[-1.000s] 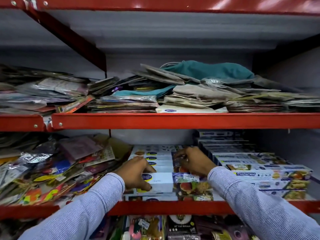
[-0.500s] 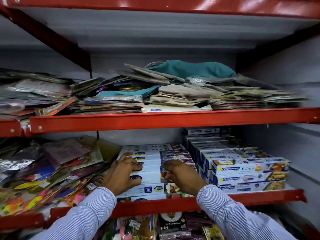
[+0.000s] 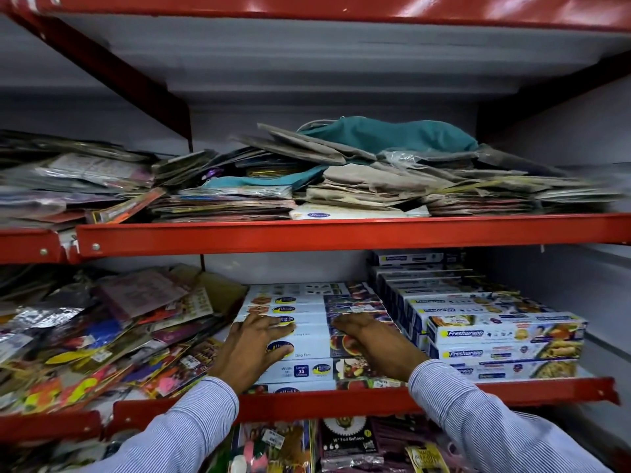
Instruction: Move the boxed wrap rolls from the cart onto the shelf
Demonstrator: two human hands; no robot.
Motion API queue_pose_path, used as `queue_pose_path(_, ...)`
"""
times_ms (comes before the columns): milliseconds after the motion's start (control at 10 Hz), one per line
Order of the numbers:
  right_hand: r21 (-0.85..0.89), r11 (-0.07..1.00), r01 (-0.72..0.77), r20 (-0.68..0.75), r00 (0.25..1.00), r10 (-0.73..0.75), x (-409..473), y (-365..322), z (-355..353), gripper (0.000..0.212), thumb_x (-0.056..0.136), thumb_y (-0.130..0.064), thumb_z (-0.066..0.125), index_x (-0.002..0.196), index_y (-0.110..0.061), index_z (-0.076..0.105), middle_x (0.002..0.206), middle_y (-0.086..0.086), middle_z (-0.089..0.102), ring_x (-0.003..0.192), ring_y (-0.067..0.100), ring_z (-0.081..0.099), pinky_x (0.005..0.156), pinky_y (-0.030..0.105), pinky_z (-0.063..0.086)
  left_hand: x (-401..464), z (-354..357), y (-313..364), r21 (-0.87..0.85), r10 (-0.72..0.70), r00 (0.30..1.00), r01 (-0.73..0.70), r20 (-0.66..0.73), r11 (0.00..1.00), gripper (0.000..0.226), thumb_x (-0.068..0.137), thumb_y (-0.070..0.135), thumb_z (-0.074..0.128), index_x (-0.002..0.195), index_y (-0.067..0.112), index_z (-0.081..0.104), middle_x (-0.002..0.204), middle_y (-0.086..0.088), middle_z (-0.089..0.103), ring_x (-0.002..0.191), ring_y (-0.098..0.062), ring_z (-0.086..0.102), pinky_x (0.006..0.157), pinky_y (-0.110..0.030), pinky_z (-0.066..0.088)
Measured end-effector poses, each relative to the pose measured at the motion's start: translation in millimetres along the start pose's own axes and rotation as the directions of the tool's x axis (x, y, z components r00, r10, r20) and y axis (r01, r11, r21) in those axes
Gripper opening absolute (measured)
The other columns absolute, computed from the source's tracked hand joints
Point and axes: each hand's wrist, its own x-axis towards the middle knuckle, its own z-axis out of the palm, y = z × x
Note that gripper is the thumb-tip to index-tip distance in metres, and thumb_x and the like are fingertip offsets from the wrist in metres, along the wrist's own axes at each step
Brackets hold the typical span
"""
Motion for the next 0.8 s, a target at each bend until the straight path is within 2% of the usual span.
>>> queue_pose_path(100,-0.048,0.998,0.032,0.014,0.999,-0.031,-3.6,1.9,-0.5,0.059,0.101,-0.010,0.050,0.154,-0.028,0.030,0.162,-0.004,0.034,0.145,0.019,0.037,0.117,0.036,0.037,-1.3,2.7,2.1,0.036,-0.007,1.000,0.007,-0.009,0.999,0.048,0.094,0.062,0.045,0.140,0.048,0.044,0.146,0.012,0.051,0.135,-0.015,0.038,0.107,-0.045,0.032)
queue_pose_path(200,-0.132,0.990,0.048,0.009,0.999,-0.047,-8.7,0.7,4.2,0.056,0.106,-0.019,0.038,0.157,-0.027,0.018,0.166,-0.004,0.023,0.153,0.017,0.022,0.127,0.042,0.018,-7.3,6.9,5.4,0.160,0.027,0.999,-0.022,-0.032,0.987,0.055,0.096,0.063,0.028,0.146,0.041,0.037,0.149,0.005,0.049,0.136,-0.023,0.040,0.109,-0.050,0.032)
queue_pose_path(300,-0.212,0.977,-0.016,-0.082,0.997,-0.002,-15.1,-6.3,18.5,0.057,0.107,-0.045,0.017,0.159,-0.026,0.006,0.168,-0.005,0.007,0.157,0.018,0.001,0.126,0.050,-0.002,-15.5,17.6,8.8,0.244,0.048,0.996,-0.029,-0.075,0.969,0.066,0.096,0.065,0.017,0.152,0.032,0.025,0.157,-0.006,0.039,0.144,-0.032,0.035,0.115,-0.063,0.025)
queue_pose_path(400,-0.313,0.944,-0.101,-0.148,0.987,0.056,-18.4,-11.9,36.9,0.068,0.103,-0.059,0.020,0.159,-0.021,0.010,0.168,-0.001,0.009,0.156,0.024,0.004,0.120,0.057,0.004,-17.8,23.7,12.6,0.312,0.033,0.997,-0.008,-0.075,0.950,0.072,0.096,0.066,0.021,0.154,0.024,0.020,0.162,-0.012,0.026,0.149,-0.038,0.022,0.115,-0.070,0.019)
queue_pose_path(500,-0.381,0.914,-0.139,-0.167,0.983,0.080,-16.6,-9.6,51.8,0.072,0.102,-0.055,0.031,0.158,-0.015,0.014,0.168,0.004,0.013,0.155,0.029,0.010,0.118,0.063,0.010,-16.3,27.1,15.3,0.359,0.027,0.998,-0.002,-0.065,0.933,0.075,0.095,0.065,0.022,0.153,0.016,0.027,0.160,-0.018,0.029,0.147,-0.043,0.022,0.111,-0.074,0.022)
queue_pose_path(600,-0.384,0.911,-0.151,-0.178,0.980,0.087,-16.3,-10.6,51.7,0.072,0.103,-0.052,0.033,0.159,-0.015,0.009,0.169,0.004,0.009,0.156,0.029,0.007,0.118,0.064,0.009,-18.0,26.2,17.7,0.374,-0.015,0.999,0.032,-0.047,0.927,0.079,0.094,0.065,0.021,0.152,0.012,0.028,0.160,-0.021,0.027,0.147,-0.044,0.021,0.109,-0.076,0.021)
queue_pose_path(700,-0.378,0.913,-0.153,-0.220,0.973,0.072,-17.4,-15.4,46.0,0.066,0.104,-0.053,0.018,0.159,-0.015,0.012,0.169,0.003,0.006,0.156,0.029,0.010,0.118,0.064,0.008,-19.3,27.0,17.1,0.381,0.025,0.991,0.028,-0.132,0.924,0.081,0.095,0.066,0.024,0.153,0.011,0.021,0.163,-0.021,0.016,0.150,-0.043,0.012,0.110,-0.076,0.016)
queue_pose_path(800,-0.317,0.935,-0.162,-0.258,0.963,0.080,-14.0,-29.7,29.3,0.066,0.104,-0.052,0.015,0.159,-0.017,0.007,0.170,0.002,0.002,0.156,0.027,0.003,0.119,0.063,0.004,-18.2,10.6,27.5,0.328,0.044,0.970,0.038,-0.239,0.944,0.086,0.095,0.069,0.029,0.155,0.012,0.009,0.165,-0.017,0.007,0.152,-0.039,0.001,0.113,-0.074,0.010)
